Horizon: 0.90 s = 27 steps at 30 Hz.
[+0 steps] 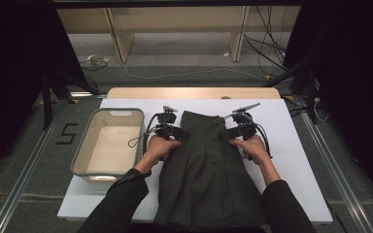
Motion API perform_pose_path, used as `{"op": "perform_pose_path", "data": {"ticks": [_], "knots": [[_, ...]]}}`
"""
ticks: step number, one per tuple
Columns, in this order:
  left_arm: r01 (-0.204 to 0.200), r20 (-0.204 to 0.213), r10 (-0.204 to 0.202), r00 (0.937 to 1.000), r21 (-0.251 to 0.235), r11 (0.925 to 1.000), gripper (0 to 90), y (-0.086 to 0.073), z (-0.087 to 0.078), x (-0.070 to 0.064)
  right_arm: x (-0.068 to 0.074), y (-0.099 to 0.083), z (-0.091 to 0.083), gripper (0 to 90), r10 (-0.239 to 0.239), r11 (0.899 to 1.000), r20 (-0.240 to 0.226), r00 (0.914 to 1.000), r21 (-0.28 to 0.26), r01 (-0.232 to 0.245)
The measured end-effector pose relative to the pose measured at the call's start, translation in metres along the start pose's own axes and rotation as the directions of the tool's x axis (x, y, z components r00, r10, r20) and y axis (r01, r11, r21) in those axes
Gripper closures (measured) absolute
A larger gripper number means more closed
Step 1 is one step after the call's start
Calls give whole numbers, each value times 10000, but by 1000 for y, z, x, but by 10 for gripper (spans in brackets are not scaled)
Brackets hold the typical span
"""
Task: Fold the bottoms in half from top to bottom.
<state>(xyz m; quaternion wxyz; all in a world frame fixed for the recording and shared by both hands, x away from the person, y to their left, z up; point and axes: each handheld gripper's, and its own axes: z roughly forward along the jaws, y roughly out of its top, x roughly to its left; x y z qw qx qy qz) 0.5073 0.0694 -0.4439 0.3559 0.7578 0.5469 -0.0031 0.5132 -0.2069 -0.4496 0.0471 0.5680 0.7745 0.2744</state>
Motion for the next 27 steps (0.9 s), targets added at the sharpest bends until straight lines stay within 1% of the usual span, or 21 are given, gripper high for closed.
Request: {"op": "perform_pose_path", "data": {"ticks": [2, 3, 5, 8, 11, 13, 15, 16, 17, 18, 20, 22, 23, 24, 25, 27], "knots": [[-11, -67, 11, 10000, -21, 10000, 530, 1, 1, 0, -1, 2, 4, 189, 19, 9999, 40, 10000, 145, -20], [-3, -160, 3, 9999, -10, 10000, 523, 2, 2, 1, -2, 2, 6, 182, 114, 9997, 38, 9999, 204, -114], [109, -153, -110, 9998, -49, 9999, 515, 2, 3, 1, -3, 3, 10, 176, 136, 9993, 111, 9998, 336, -140], [58, -186, -56, 9998, 76, 10000, 493, 3, 6, 2, 0, 3, 14, 177, -2, 9991, 273, 9996, 415, -9], [197, -121, -195, 9997, 96, 9998, 468, 4, 9, 3, 1, 4, 16, 172, -151, 9986, 353, 9993, 503, 133], [296, -72, -295, 9995, 137, 9995, 456, 4, 12, 5, 0, 5, 19, 169, -18, 9980, 407, 9992, 632, -8], [403, -29, -402, 9992, 149, 9991, 453, 3, 14, 6, -1, 4, 22, 163, 104, 9979, 364, 9993, 634, -127], [442, 15, -442, 9990, 216, 9988, 453, 2, 15, 8, -1, 4, 23, 164, 77, 9980, 401, 9992, 632, -102], [610, 98, -612, 9981, 240, 9978, 466, 1, 16, 8, 1, 5, 23, 168, -6, 9974, 473, 9989, 727, -28], [677, 188, -681, 9975, 199, 9975, 492, 1, 18, 8, 2, 6, 23, 177, -112, 9968, 598, 9981, 792, 64], [542, 270, -546, 9981, 159, 9984, 541, 0, 18, 6, 6, 6, 24, 241, -217, 9965, 790, 9966, 820, 152], [447, 328, -452, 9984, 171, 9989, 583, 1, 18, 5, 10, 6, 24, 338, -391, 9963, 877, 9954, 800, 321], [418, 350, -424, 9985, 161, 9990, 603, 1, 17, 4, 11, 6, 23, 411, -415, 9963, 838, 9956, 792, 349], [354, 370, -360, 9987, 167, 9992, 628, 2, 17, 4, 11, 6, 23, 474, -381, 9968, 668, 9970, 732, 331], [297, 371, -303, 9989, 159, 9994, 646, 2, 16, 3, 12, 6, 23, 523, -310, 9969, 564, 9979, 746, 267], [150, 391, -156, 9991, 156, 9998, 680, 2, 16, 2, 12, 6, 23, 615, -306, 9971, 496, 9983, 711, 271]]}}
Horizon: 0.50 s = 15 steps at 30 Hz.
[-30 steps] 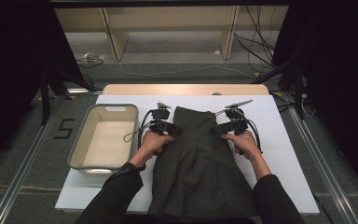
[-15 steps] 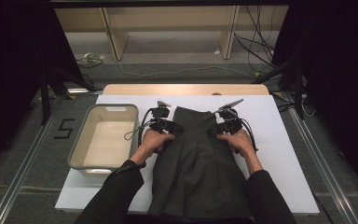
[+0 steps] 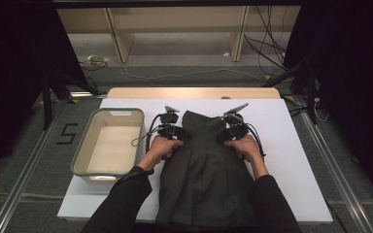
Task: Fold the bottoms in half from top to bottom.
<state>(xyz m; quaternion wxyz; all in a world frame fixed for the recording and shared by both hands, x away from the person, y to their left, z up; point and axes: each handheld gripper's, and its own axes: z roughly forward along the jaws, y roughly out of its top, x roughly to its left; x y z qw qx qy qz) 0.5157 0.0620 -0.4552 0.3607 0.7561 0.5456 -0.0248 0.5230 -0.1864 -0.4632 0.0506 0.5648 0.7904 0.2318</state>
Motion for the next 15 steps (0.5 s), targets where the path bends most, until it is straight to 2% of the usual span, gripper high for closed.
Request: {"op": "perform_pose_path", "data": {"ticks": [2, 6, 9, 11, 15], "knots": [[-37, 68, 37, 10000, -82, 10000, 731, 0, 0, -2, -2, 0, -1, 721, 79, 9999, -307, 9995, -76, -82], [-434, 109, 435, 9990, -162, 9989, 792, 1, -4, -5, -3, 0, -4, 824, 130, 9996, -705, 9974, -231, -147], [-508, 213, 515, 9984, -351, 9981, 798, 5, -9, -8, -4, 4, -13, 834, -107, 9987, -807, 9967, -496, 68], [-628, 199, 638, 9978, -484, 9969, 799, 9, -14, -9, -2, 8, -22, 837, -199, 9973, -716, 9972, -718, 148], [-675, 146, 694, 9975, -1060, 9921, 799, 19, -23, -14, 1, 17, -39, 837, -435, 9912, -457, 9980, -1270, 374]]}}
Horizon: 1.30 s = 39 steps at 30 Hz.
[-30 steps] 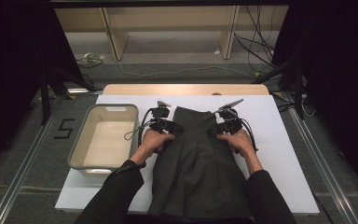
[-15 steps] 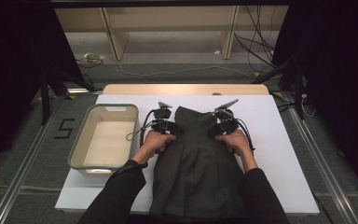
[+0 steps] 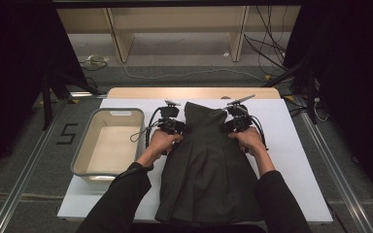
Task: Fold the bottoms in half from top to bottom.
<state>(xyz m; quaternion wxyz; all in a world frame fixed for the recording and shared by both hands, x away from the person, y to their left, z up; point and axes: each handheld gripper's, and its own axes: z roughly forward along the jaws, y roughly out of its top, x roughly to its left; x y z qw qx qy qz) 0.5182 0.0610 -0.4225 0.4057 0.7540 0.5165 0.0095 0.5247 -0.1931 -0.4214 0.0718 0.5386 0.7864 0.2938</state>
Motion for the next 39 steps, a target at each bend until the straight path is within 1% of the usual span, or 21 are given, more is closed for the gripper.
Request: {"op": "perform_pose_path", "data": {"ticks": [3, 6, 8, 10, 11, 12, 13, 16, 19, 21, 22, 26, 28, 30, 33, 34, 35, 36, 38, 39], "knots": [[-155, -7, 155, 9999, -428, 9990, 796, 10, -5, -2, 1, 8, -11, 836, -120, 9985, 208, 9997, -528, 131], [-152, 29, 155, 9999, -811, 9966, 795, 17, -6, -3, 2, 17, -21, 833, -244, 9945, 450, 9987, -1003, 288], [-239, 40, 243, 9997, -887, 9958, 796, 17, -6, -4, 4, 19, -25, 832, -343, 9922, 644, 9973, -1173, 417], [-372, 106, 383, 9992, -900, 9952, 796, 14, -6, -4, 4, 17, -24, 831, -508, 9907, 718, 9961, -1222, 593], [-399, 166, 417, 9990, -933, 9948, 797, 12, -6, -4, 4, 15, -23, 831, -547, 9901, 752, 9957, -1250, 638], [-410, 237, 432, 9988, -860, 9955, 797, 10, -6, -4, 4, 12, -22, 831, -593, 9890, 758, 9954, -1305, 689], [-297, 337, 328, 9989, -873, 9957, 797, 8, -6, -4, 5, 9, -20, 831, -678, 9875, 817, 9944, -1369, 786], [-521, 501, 568, 9971, -888, 9947, 799, 3, -10, -6, 7, -2, -20, 832, -959, 9807, 900, 9913, -1617, 1096], [-771, 711, 841, 9939, -961, 9924, 799, -2, -16, -10, 9, -12, -25, 831, -1233, 9715, 901, 9883, -1923, 1387], [-950, 875, 1044, 9907, -1055, 9899, 799, -6, -20, -14, 10, -19, -32, 831, -1350, 9653, 841, 9873, -2134, 1502], [-1125, 915, 1227, 9882, -1090, 9876, 799, -8, -24, -16, 10, -22, -34, 831, -1388, 9630, 832, 9868, -2211, 1541], [-1464, 1029, 1598, 9818, -1267, 9811, 800, -17, -33, -22, 15, -34, -47, 829, -1831, 9478, 791, 9799, -2505, 1973], [-1524, 1197, 1683, 9784, -1314, 9795, 801, -23, -39, -23, 19, -41, -53, 827, -1999, 9408, 785, 9767, -2632, 2137], [-1580, 1273, 1763, 9761, -1423, 9771, 801, -29, -43, -25, 23, -48, -59, 825, -2159, 9329, 793, 9732, -2774, 2296], [-1645, 1469, 1864, 9714, -1494, 9750, 801, -39, -50, -26, 29, -59, -65, 823, -2235, 9258, 724, 9720, -2962, 2350], [-1662, 1567, 1902, 9692, -1540, 9740, 800, -43, -52, -26, 31, -63, -67, 822, -2286, 9226, 713, 9709, -3025, 2394], [-1699, 1605, 1949, 9676, -1571, 9728, 799, -46, -54, -27, 33, -68, -69, 819, -2374, 9169, 724, 9687, -3125, 2481], [-1717, 1677, 1973, 9659, -1552, 9728, 799, -49, -55, -28, 34, -71, -71, 817, -2397, 9144, 741, 9680, -3177, 2507], [-1958, 1613, 2191, 9623, -1484, 9693, 798, -54, -57, -30, 37, -80, -73, 815, -2432, 9085, 747, 9671, -3316, 2541], [-2013, 1624, 2247, 9608, -1486, 9682, 797, -56, -58, -30, 39, -84, -73, 814, -2503, 9062, 774, 9651, -3321, 2617]]}}
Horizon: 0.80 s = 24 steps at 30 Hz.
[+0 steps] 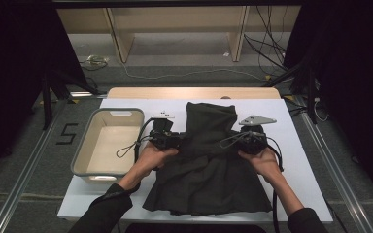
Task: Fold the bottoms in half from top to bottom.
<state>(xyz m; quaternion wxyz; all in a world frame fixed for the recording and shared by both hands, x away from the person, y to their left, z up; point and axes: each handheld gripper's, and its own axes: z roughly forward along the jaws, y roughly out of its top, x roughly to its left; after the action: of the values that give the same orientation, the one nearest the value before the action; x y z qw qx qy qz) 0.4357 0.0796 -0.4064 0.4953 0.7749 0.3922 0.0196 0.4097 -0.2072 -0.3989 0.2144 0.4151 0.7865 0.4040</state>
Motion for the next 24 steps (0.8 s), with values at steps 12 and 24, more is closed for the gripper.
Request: {"op": "perform_pose_path", "data": {"ticks": [12, 24], "knots": [[-313, 195, 307, 9993, 309, 9990, 787, -22, -12, -9, 19, -18, -19, 784, -257, 9996, -259, 9993, -94, 255], [-133, 734, 80, 9973, 729, 9973, 770, -42, -16, -12, 26, -30, -25, 783, -155, 9999, -584, 9982, 37, 157]]}}
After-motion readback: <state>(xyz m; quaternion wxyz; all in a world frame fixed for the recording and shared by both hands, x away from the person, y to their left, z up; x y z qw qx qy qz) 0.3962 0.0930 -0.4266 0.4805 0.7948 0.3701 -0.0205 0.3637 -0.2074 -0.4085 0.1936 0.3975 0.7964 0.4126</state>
